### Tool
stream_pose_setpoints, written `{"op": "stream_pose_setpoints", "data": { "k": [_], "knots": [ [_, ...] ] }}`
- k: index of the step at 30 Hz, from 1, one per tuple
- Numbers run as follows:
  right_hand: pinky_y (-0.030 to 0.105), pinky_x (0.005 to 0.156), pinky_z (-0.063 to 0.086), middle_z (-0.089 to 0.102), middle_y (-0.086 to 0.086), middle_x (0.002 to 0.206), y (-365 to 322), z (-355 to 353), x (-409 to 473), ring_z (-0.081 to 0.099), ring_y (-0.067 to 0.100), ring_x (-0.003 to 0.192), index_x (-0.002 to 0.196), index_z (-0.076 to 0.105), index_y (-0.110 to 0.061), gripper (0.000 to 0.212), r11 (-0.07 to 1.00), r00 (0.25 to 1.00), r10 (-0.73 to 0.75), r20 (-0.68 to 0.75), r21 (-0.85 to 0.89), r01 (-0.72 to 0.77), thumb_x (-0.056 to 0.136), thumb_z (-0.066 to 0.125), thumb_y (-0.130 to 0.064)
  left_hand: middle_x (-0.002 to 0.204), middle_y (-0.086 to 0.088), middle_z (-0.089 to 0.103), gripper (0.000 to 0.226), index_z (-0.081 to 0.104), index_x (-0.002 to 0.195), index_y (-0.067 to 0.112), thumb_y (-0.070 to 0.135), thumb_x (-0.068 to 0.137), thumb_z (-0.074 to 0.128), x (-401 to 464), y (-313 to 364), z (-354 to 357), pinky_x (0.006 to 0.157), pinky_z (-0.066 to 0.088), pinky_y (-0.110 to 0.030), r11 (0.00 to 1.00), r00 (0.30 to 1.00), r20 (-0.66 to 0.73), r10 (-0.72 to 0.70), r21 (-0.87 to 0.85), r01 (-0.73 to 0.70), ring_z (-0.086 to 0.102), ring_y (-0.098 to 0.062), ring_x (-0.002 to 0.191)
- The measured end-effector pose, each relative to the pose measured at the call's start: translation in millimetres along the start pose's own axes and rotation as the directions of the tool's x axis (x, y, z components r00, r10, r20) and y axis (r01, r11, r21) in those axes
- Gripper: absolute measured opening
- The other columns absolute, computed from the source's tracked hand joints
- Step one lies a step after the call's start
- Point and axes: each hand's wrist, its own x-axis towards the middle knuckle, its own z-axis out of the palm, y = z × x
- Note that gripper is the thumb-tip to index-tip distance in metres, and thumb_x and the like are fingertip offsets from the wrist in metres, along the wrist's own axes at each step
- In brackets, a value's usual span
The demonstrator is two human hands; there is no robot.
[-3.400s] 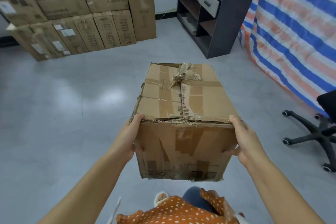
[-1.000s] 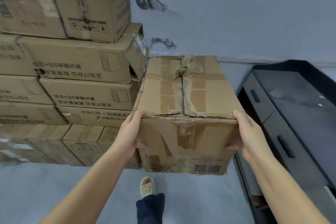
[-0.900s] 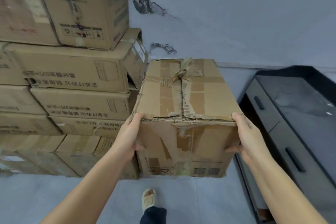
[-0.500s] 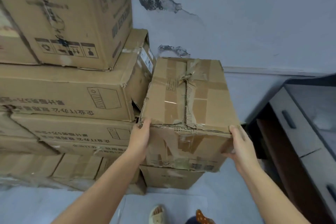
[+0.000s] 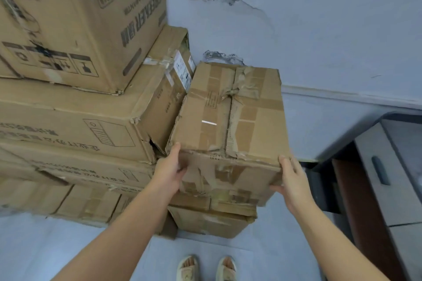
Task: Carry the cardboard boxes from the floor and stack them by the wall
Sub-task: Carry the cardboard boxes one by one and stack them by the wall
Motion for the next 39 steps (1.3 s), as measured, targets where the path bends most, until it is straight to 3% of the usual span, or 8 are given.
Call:
{"op": "stream_pose_setpoints", "data": {
  "k": [5, 8, 13, 20, 25, 29, 35, 39],
  "knots": [
    [0.031, 0.063, 0.05, 0.057, -0.008, 0.125, -22, 2, 26, 0.054, 0.018, 0.109, 0.128, 0.051, -0.026, 0.033, 0.994, 0.996, -0.068, 0.065, -0.076, 0.073, 0.097, 0.043, -0.036, 0.139, -0.012, 0.046, 0.061, 0.037, 0.139, 0.002, 0.031, 0.092, 0.062, 8, 8, 18, 0.093, 0.05, -0.034, 0.998, 0.997, -0.056, 0.059, 0.021, -0.058, 0.053, -0.022, 0.102],
    [0.037, 0.078, 0.051, 0.056, -0.018, 0.13, -16, 8, 26, 0.054, 0.012, 0.112, 0.142, 0.039, -0.041, 0.044, 0.991, 0.99, -0.103, 0.098, -0.078, 0.11, 0.099, 0.042, -0.033, 0.139, -0.012, 0.047, 0.059, 0.039, 0.138, 0.001, 0.029, 0.091, 0.062, 17, 1, 10, 0.102, 0.047, -0.037, 0.997, 0.993, -0.096, 0.075, 0.017, -0.074, 0.055, -0.024, 0.112],
    [0.046, 0.102, 0.044, 0.054, -0.007, 0.137, 11, 13, 25, 0.053, 0.017, 0.12, 0.147, 0.03, -0.038, 0.047, 0.993, 0.987, -0.07, 0.142, -0.09, 0.083, 0.102, 0.036, -0.025, 0.147, -0.011, 0.037, 0.068, 0.029, 0.145, 0.001, 0.036, 0.093, 0.057, 26, -6, 12, 0.105, 0.043, -0.04, 0.989, 0.982, -0.144, 0.126, 0.095, -0.113, 0.048, -0.028, 0.124],
    [0.049, 0.108, 0.039, 0.05, -0.008, 0.136, 6, 5, 32, 0.047, 0.017, 0.126, 0.148, 0.027, -0.04, 0.049, 0.98, 0.977, -0.045, 0.208, -0.178, 0.083, 0.101, 0.037, -0.028, 0.146, -0.011, 0.039, 0.07, 0.03, 0.145, 0.005, 0.041, 0.091, 0.059, 22, -8, 9, 0.102, 0.044, -0.05, 0.991, 0.98, -0.169, 0.103, 0.104, -0.087, 0.046, -0.029, 0.127],
    [0.045, 0.114, 0.03, 0.033, -0.001, 0.154, -4, -12, 30, 0.035, 0.016, 0.138, 0.152, 0.02, -0.032, 0.058, 0.955, 0.977, -0.026, 0.211, -0.285, 0.087, 0.099, 0.044, -0.034, 0.133, -0.005, 0.051, 0.05, 0.043, 0.136, 0.012, 0.037, 0.095, 0.055, 3, -7, -8, 0.086, 0.047, -0.041, 0.986, 0.996, -0.048, 0.078, 0.152, -0.07, 0.05, -0.02, 0.112],
    [0.03, 0.108, 0.029, 0.031, -0.001, 0.154, -16, -33, 17, 0.034, 0.014, 0.136, 0.151, 0.021, -0.027, 0.06, 0.871, 0.96, -0.198, 0.198, -0.414, 0.265, 0.098, 0.047, -0.034, 0.13, -0.009, 0.055, 0.035, 0.048, 0.127, 0.017, 0.035, 0.097, 0.051, -20, -2, -33, 0.098, 0.045, -0.044, 0.953, 0.986, 0.074, 0.152, 0.254, -0.166, 0.055, -0.021, 0.113],
    [0.033, 0.107, 0.037, 0.052, -0.007, 0.136, -21, -47, -36, 0.049, -0.001, 0.118, 0.142, 0.038, -0.032, 0.048, 0.838, 0.908, -0.391, 0.148, -0.349, 0.418, 0.096, 0.051, -0.028, 0.108, -0.002, 0.07, 0.029, 0.052, 0.126, 0.024, 0.029, 0.097, 0.049, -58, 19, -55, 0.091, 0.05, -0.036, 0.762, 0.831, 0.321, 0.454, 0.342, -0.549, 0.066, -0.015, 0.104],
    [0.041, 0.106, 0.041, 0.056, -0.022, 0.124, -1, -36, -90, 0.052, -0.003, 0.119, 0.134, 0.04, -0.043, 0.044, 0.88, 0.915, -0.401, 0.046, -0.258, 0.399, 0.091, 0.048, -0.041, 0.101, 0.004, 0.072, 0.026, 0.057, 0.117, 0.028, 0.029, 0.092, 0.05, -69, 33, -68, 0.089, 0.049, -0.03, 0.657, 0.727, 0.53, 0.437, 0.364, -0.661, 0.067, -0.009, 0.099]
  ]
}}
